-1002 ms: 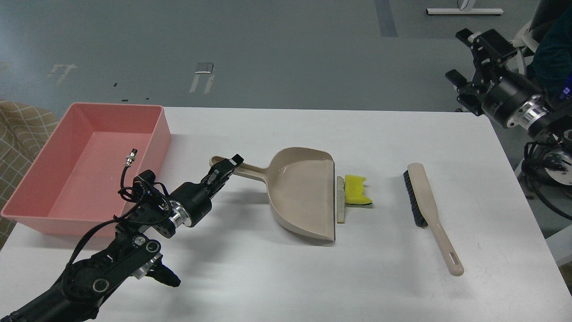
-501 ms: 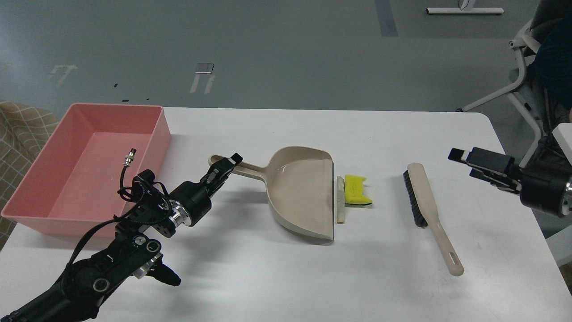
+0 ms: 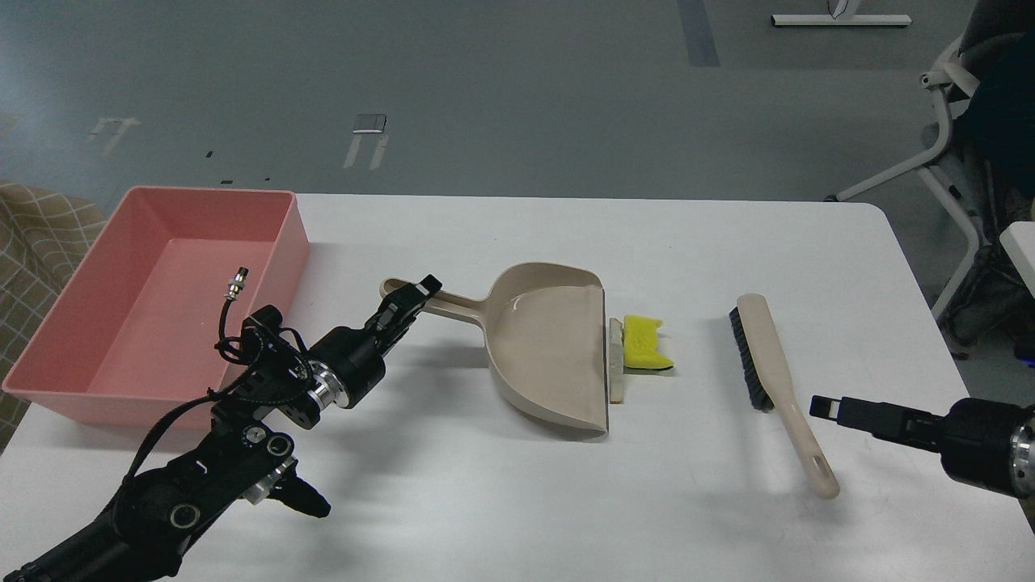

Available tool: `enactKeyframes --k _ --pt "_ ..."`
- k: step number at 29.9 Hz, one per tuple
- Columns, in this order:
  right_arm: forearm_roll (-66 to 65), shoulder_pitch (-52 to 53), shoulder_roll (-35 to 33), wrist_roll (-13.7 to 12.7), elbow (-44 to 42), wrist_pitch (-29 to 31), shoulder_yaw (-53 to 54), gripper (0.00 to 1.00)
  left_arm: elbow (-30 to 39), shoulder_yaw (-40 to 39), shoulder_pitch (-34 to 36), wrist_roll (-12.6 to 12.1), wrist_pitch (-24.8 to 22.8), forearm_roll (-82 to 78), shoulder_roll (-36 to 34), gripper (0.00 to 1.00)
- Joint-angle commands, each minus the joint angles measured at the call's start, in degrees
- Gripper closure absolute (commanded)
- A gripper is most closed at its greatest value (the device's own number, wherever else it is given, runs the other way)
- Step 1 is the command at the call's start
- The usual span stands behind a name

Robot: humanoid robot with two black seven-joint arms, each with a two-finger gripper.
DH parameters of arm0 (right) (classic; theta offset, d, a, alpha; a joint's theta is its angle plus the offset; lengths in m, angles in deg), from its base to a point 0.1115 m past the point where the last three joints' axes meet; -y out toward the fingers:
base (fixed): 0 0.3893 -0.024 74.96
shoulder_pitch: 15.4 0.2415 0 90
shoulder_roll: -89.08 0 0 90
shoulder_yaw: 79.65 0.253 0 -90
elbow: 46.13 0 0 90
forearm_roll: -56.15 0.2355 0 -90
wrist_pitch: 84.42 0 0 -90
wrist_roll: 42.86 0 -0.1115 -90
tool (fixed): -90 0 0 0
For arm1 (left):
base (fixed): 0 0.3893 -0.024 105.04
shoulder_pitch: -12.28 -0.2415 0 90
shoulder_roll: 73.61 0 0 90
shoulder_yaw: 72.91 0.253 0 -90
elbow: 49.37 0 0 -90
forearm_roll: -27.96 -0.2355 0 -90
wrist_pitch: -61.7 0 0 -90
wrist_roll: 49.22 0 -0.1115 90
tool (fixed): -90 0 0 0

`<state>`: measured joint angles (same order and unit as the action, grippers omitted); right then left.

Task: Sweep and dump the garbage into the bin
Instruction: 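Lower the right gripper to the wooden brush handle and grasp it, then sweep the yellow garbage into the dustpan with the right-held brush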

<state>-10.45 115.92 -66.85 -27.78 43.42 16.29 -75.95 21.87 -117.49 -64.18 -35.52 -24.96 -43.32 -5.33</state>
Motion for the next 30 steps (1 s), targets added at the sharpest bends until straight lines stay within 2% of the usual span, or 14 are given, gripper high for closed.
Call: enactKeyframes --k 1,6,10,13,22,25,27,30 --pt "-2.56 -0.10 0.88 -0.50 -0.34 0.01 -0.18 0.02 0.04 0.02 0.08 0.01 0.08 0.01 0.18 1.00" --pt "-5.12 -1.15 2.64 -1.37 -0.43 0.01 -0.18 0.08 0.13 0.02 0.08 0.01 0.35 0.01 0.18 1.00" --pt "-5.21 -1.15 2.99 -2.08 -0.43 0.01 -0.18 0.28 0.13 0.02 0.08 0.01 0.35 0.01 0.27 1.00" --pt "-5.21 -1.24 3.78 -2.17 -0.35 0.01 -0.18 0.39 0.13 0.02 0.17 0.01 0.35 0.01 0.18 1.00" --pt "-5.12 -1.15 4.05 -2.34 0.09 -0.07 0.09 0.51 0.13 0.02 0.44 0.01 0.35 0.01 0.18 1.00" --pt "-5.12 -1.15 5.10 -3.22 0.09 -0.08 0.00 0.52 0.13 0.11 0.44 0.01 0.35 0.01 0.18 1.00" --pt "-5.03 -1.06 6.24 -4.01 0.18 0.01 -0.09 0.57 0.13 0.02 0.61 0.01 0.35 0.01 0.18 1.00" --pt "-5.03 -1.06 6.25 -4.54 0.27 0.01 0.00 0.57 0.13 0.02 0.61 0.01 0.35 0.01 0.18 1.00"
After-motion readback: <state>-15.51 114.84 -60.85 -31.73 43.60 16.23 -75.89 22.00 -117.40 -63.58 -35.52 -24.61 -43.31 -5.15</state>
